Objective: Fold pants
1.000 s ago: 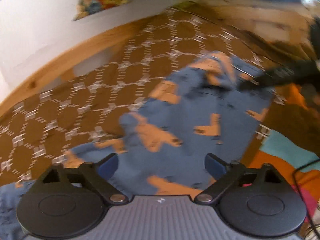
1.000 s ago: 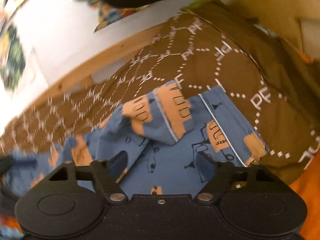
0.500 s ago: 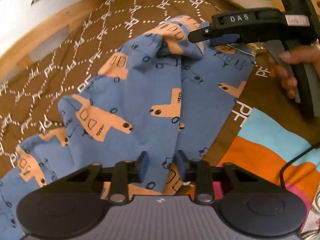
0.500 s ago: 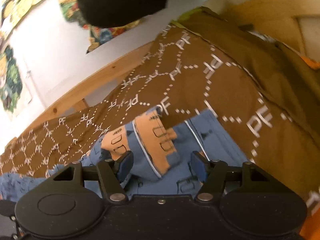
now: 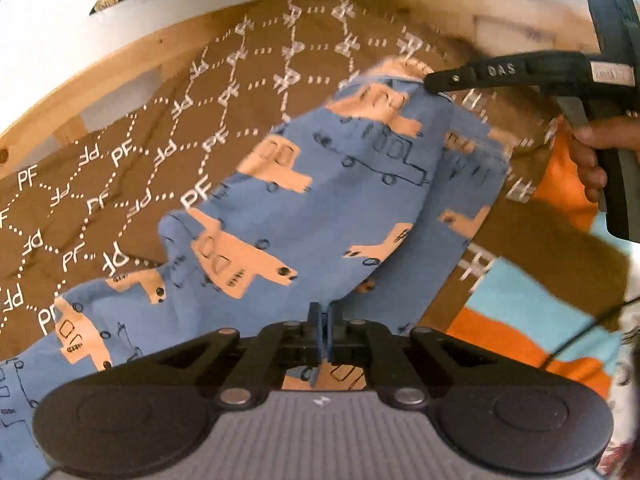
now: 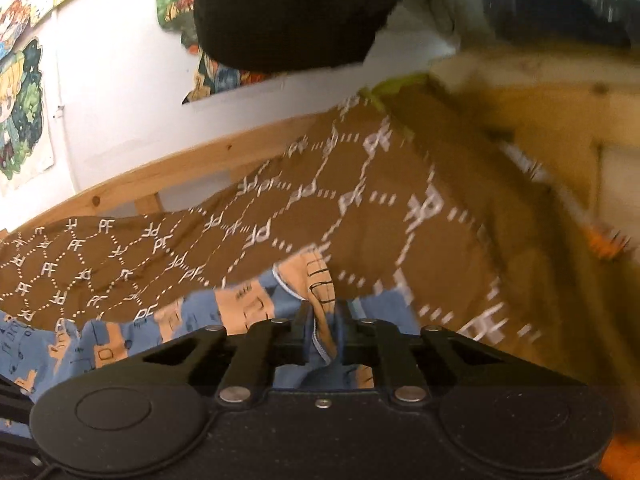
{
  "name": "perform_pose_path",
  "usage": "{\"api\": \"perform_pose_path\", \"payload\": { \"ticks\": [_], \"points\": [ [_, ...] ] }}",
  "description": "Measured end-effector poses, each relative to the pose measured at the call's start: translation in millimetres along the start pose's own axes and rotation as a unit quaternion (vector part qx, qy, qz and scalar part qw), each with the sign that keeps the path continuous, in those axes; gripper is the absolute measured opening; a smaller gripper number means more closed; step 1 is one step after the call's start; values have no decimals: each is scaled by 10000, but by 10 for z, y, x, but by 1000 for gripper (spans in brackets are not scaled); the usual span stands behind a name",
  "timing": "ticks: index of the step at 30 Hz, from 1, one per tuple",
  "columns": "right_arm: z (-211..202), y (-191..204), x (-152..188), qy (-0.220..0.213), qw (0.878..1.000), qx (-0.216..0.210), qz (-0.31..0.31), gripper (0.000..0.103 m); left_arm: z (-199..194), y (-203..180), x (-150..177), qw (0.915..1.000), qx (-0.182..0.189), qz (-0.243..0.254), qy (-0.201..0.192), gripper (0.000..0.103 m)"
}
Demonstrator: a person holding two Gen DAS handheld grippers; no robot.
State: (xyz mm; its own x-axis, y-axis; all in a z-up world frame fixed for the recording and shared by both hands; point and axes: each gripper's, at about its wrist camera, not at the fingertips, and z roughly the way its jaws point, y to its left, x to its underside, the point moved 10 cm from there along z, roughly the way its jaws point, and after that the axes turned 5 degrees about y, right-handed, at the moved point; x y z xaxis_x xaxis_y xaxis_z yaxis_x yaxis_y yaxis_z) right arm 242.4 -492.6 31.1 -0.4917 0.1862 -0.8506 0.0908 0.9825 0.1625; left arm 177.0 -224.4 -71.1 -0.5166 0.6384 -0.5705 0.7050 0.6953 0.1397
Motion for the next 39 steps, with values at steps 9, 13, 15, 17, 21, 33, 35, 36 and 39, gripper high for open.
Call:
{"api": "perform_pose_path", "payload": {
  "ticks": [9,13,15,17,21,33,35,36,39],
  "points": [
    [-186,-323,269,867,9944,552,-260,3,103,-223,167,9985,150,429,298,2],
    [-80,-347,285,662,9974,272,69,38,153,-219,212,9984,159,414,341,2],
    [-13,-330,267,538,9978,355,-153,40,172,-204,217,9986,189,346,360,2],
    [98,-299,245,478,9976,369,-331,39,186,-204,227,9985,187,344,378,2],
    [243,-246,293,629,9975,201,-254,25,206,-224,225,9984,153,390,377,2],
    [-116,-255,283,886,9897,787,-806,1,69,-159,186,9991,259,298,174,2],
    [-198,-244,285,984,9862,870,-1006,1,54,-150,189,9989,259,358,180,2],
    [-201,-250,306,1058,9840,908,-1104,1,60,-148,199,9987,250,394,206,2],
    [-94,-317,445,1415,9771,1028,-1214,1,98,-125,221,9983,226,448,290,2]
  ]
}}
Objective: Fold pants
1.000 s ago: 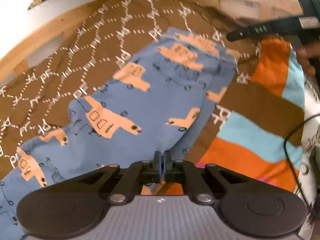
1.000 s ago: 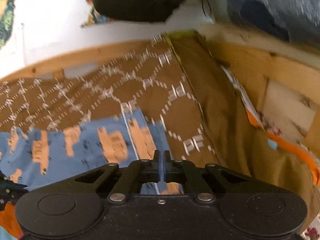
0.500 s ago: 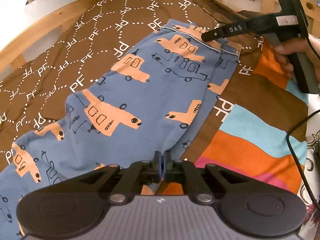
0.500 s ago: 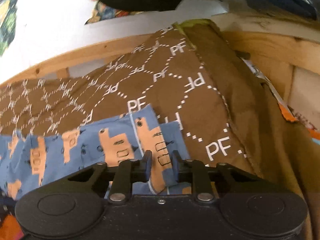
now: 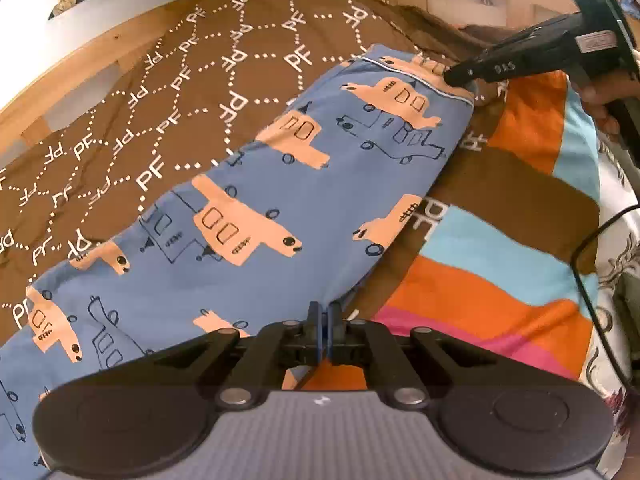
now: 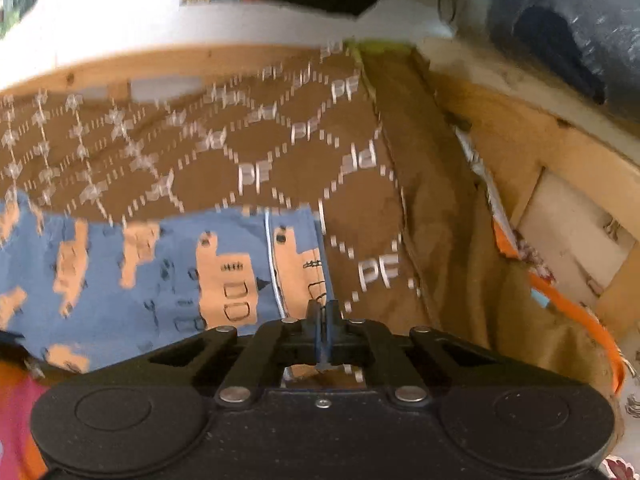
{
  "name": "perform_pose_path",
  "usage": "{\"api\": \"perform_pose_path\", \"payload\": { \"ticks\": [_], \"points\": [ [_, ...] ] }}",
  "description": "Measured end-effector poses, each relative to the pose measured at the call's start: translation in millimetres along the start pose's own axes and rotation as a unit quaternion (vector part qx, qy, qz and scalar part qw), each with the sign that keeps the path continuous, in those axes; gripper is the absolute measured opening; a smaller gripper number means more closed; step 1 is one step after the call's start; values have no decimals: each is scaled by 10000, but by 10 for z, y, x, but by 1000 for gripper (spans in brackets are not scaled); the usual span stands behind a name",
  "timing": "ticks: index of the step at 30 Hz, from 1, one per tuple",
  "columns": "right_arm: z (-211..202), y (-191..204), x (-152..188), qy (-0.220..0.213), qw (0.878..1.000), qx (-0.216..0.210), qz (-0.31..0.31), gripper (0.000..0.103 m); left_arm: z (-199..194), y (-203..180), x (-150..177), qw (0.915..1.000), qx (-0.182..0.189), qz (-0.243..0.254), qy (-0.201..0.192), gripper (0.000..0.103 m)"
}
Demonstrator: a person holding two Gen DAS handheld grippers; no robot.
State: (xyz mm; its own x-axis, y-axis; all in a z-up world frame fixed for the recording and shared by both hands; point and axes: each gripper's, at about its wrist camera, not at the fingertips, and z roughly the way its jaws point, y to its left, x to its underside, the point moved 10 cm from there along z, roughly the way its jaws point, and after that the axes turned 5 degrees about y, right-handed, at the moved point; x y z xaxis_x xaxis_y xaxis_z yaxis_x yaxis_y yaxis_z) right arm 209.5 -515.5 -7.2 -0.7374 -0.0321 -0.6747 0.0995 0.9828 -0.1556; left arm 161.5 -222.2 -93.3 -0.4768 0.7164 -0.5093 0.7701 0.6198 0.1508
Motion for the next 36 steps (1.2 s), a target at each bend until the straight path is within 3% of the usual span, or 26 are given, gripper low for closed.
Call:
{"api": "perform_pose_path", "payload": {
  "ticks": [2,4,6,8,10,13,16,19,21,23,24,25,27,28,32,34,36],
  "points": [
    [108,13,91,227,9996,60,-127,4,31,5,24,9999,66,-23,73,6],
    [134,39,105,241,9990,178,-324,7,45,25,57,9995,231,-179,107,21],
    [110,28,89,86,9984,385,-411,33,3,84,71,9980,432,-453,47,37],
    [61,12,43,-215,9961,653,-557,73,-110,189,79,9955,623,-716,-79,43],
    [-7,36,-26,-579,9937,736,-618,85,-256,354,92,9939,625,-872,-242,44],
    [-103,126,-145,-1228,9897,561,-470,94,-503,843,78,9907,34,-1201,-640,56],
    [-70,289,-271,-1624,9847,357,-517,95,-536,1498,72,9821,-1101,-1434,-528,60],
    [37,494,-314,-1774,9812,204,-733,92,-395,2087,62,9722,-1645,-1648,-250,60],
    [113,621,-277,-1709,9808,148,-932,92,-258,2361,55,9699,-1697,-1747,-58,60],
    [166,740,-231,-1672,9781,105,-1231,92,-34,2504,56,9731,-1444,-1770,289,60],
    [178,782,-213,-1675,9769,74,-1327,92,59,2512,65,9754,-1294,-1729,432,55],
    [200,815,-198,-1650,9761,42,-1414,92,155,2508,59,9780,-1155,-1643,572,33],
    [242,849,-180,-1586,9763,40,-1473,92,216,2471,7,9814,-1094,-1457,600,10],
    [259,837,-171,-1564,9770,38,-1450,91,205,2457,-35,9814,-1128,-1436,584,7],
    [327,673,-183,-1419,9843,185,-1034,90,125,2456,-150,9772,-1456,-1487,410,7],
    [478,519,-147,-1076,9915,285,-678,92,274,2433,-93,9732,-1706,-1376,689,8],
    [526,357,-146,-952,9950,236,-208,95,323,2372,-118,9671,-2070,-1299,699,16]
  ]
}}
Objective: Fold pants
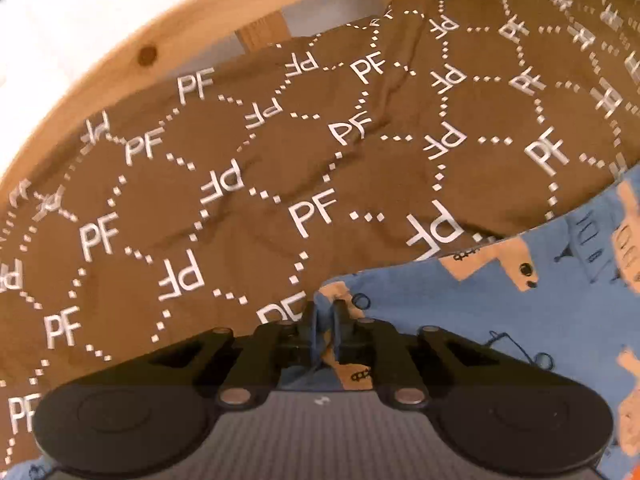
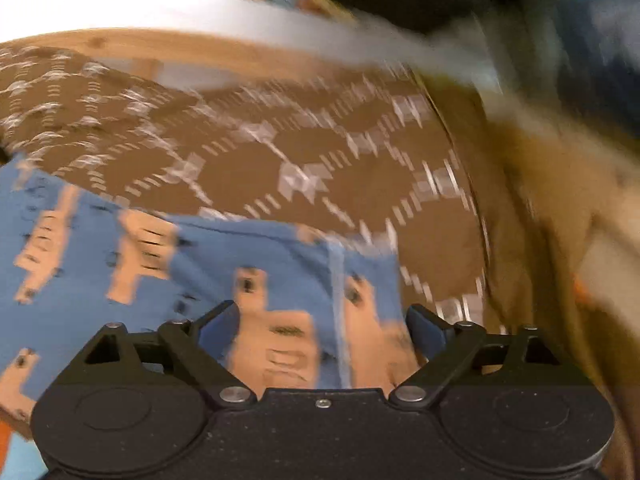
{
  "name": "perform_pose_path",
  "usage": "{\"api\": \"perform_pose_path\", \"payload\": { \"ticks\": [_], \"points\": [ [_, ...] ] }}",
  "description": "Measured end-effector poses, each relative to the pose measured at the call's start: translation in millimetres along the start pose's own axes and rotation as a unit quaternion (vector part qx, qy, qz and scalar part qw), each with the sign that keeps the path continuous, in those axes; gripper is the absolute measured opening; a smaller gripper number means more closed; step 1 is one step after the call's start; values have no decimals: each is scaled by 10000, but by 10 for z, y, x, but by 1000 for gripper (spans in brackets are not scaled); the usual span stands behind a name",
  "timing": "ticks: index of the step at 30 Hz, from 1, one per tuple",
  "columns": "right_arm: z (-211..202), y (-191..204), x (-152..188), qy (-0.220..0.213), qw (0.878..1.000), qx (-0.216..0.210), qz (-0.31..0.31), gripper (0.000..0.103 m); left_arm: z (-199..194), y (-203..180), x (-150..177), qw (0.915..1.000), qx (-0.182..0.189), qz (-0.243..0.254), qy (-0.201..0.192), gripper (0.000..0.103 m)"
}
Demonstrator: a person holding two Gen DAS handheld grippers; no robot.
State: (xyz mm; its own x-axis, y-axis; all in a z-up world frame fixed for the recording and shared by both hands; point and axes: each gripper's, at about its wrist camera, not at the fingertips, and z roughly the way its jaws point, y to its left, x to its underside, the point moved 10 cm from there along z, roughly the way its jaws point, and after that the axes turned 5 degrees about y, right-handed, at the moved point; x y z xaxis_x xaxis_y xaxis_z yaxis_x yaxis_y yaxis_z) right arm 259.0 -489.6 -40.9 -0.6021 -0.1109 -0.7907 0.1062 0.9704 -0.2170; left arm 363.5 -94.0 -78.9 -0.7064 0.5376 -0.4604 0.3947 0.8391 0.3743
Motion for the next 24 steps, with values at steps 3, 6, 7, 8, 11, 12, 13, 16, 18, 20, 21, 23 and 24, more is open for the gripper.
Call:
{"api": "perform_pose_path", "payload": {
  "ticks": [3,6,7,8,11,12,13,16,18,20,21,23,24],
  "points": [
    [-108,-225,-59,-176,9981,479,331,95,-154,-35,-51,9979,-561,-307,-110,44],
    [-236,-361,-109,-187,9970,482,570,95,-486,-212,-85,9975,-377,-306,-521,52],
    [-278,-386,-99,-124,9968,476,627,96,-624,-332,-98,9975,-251,-165,-640,65],
    [-329,-403,-78,-23,9966,430,697,97,-734,-460,-134,9974,-140,-9,-714,71],
    [-557,-391,64,338,9907,-110,1316,98,-1017,-842,-328,9948,391,592,-728,81],
    [-634,-349,105,383,9847,-419,1648,100,-1135,-970,-409,9925,588,848,-652,81],
    [-668,-318,140,443,9776,-690,1939,102,-1263,-1097,-491,9897,706,1093,-595,82],
    [-627,-251,286,802,9594,-1035,2497,102,-1588,-1350,-845,9817,768,1641,-578,94],
    [-597,-284,320,870,9569,-976,2592,101,-1736,-1520,-1135,9754,979,1857,-674,98],
    [-593,-344,295,779,9558,-921,2682,97,-1749,-1722,-1385,9695,1137,2018,-795,98],
    [-587,-367,287,742,9568,-882,2668,96,-1722,-1853,-1511,9663,1201,2081,-919,97],
    [-571,-402,291,708,9620,-816,2509,87,-1612,-2122,-1685,9594,1450,2097,-1208,91],
    [-551,-408,293,681,9655,-778,2388,85,-1529,-2278,-1755,9548,1665,2084,-1311,83]
  ]
}}
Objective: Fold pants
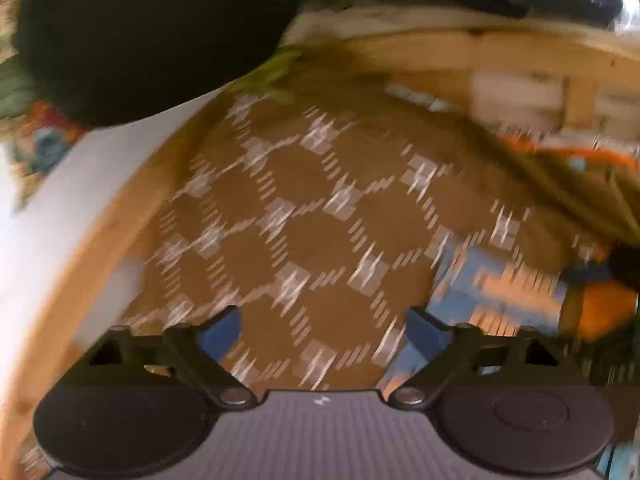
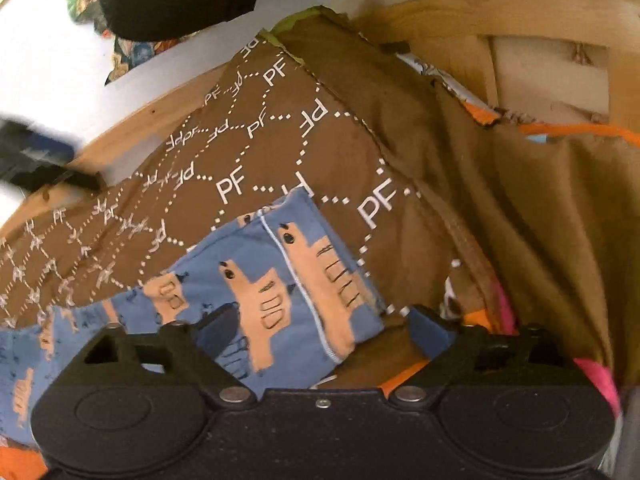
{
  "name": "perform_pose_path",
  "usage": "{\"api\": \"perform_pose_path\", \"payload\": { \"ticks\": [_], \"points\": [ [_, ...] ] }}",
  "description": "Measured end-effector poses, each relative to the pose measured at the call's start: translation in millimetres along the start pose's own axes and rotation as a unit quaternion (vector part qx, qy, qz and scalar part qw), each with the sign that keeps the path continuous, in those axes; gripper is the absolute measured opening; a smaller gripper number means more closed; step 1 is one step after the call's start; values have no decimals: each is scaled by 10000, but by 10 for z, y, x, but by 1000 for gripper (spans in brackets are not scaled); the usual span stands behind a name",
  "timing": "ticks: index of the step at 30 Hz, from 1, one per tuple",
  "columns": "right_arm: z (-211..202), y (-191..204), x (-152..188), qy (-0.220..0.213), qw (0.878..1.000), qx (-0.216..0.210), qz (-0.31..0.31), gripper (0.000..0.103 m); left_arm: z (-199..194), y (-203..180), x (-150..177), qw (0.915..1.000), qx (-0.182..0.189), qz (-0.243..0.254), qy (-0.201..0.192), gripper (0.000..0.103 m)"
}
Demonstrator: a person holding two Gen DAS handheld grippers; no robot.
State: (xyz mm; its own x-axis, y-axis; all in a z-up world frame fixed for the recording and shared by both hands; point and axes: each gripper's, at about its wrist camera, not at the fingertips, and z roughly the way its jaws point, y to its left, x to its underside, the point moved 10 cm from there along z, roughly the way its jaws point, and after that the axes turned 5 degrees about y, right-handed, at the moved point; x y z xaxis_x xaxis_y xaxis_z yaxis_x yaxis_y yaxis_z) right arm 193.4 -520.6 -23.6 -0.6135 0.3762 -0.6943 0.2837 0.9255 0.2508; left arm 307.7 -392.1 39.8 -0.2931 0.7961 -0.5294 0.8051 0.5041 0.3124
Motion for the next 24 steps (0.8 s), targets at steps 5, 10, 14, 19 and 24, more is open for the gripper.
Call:
{"api": "perform_pose_path", "payload": {
  "ticks": [5,10,14,19,24],
  "points": [
    [57,-72,-32,-121,9987,275,-417,53,601,-440,-107,9948,1007,45,116,61],
    [111,-118,-47,-121,9986,125,-496,45,925,-607,-101,9943,1014,187,265,34],
    [132,-87,-41,-59,9982,64,-585,43,1113,-556,-130,9920,1075,-501,431,32],
    [112,-121,-49,5,9991,-89,-405,36,1066,-549,-165,9900,1074,-735,552,40],
    [54,-124,-62,-16,9994,-213,-258,16,758,-447,-118,9652,1652,-1837,860,57]
  ]
}}
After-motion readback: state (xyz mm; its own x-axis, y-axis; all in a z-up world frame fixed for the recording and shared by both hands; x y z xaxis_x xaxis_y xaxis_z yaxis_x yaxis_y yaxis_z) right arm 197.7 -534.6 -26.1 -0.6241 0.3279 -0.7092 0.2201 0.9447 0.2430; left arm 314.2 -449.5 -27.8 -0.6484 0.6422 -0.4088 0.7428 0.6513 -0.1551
